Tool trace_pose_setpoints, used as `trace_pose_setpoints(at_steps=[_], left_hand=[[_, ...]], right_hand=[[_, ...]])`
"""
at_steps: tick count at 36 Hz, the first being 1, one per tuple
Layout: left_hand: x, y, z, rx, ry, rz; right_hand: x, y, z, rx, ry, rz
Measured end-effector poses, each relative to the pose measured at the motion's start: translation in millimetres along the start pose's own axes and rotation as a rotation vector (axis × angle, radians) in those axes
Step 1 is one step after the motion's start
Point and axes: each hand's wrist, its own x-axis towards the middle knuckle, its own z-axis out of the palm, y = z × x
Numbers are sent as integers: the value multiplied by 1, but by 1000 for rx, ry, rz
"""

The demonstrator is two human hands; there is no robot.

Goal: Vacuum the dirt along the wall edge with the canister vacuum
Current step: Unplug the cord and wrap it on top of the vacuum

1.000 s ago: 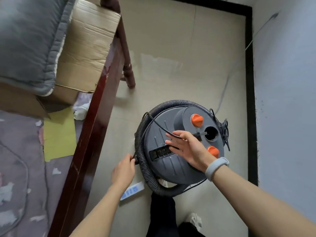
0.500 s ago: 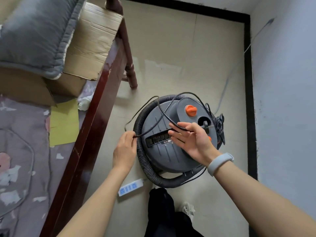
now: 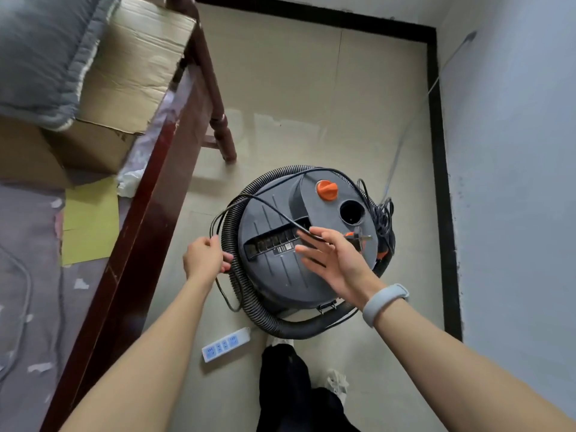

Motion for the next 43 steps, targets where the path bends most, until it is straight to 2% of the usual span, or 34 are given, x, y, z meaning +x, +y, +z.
trace_pose_setpoints(at_steps=[2, 5, 8, 10, 17, 22, 27, 30, 32, 35, 38, 41, 43], left_hand=[[9, 17, 4, -29, -38, 31], [25, 42, 13, -128, -83, 54], [45, 58, 22, -243, -74, 11], [57, 60, 27, -239, -74, -23], [60, 21, 28, -83, -184, -240], [33, -22, 28, -140, -242, -394], [14, -45, 28, -119, -94, -270], [14, -46, 24, -123, -118, -191], [16, -44, 16, 14, -122, -54], [21, -44, 2, 298, -128, 266], [25, -46, -11, 542, -219, 575], [19, -61, -26, 718, -344, 665], [8, -75, -38, 858, -331, 647]], right_hand=[[7, -9, 9, 79, -10, -9], [18, -22, 20, 63, 4, -39], [31, -33, 27, 41, 33, -54], [40, -37, 29, 46, 55, -54], [61, -25, 31, -86, 131, -32], [54, 10, 30, -83, 82, 98], [44, 34, 22, -74, 59, 242], [39, 35, 18, -121, -16, 296], [36, 31, 17, -181, -85, 326], [31, 25, 18, -259, -182, 356], [24, 23, 19, -324, -260, 393], [17, 22, 17, -364, -254, 384], [12, 23, 12, -378, -192, 341]])
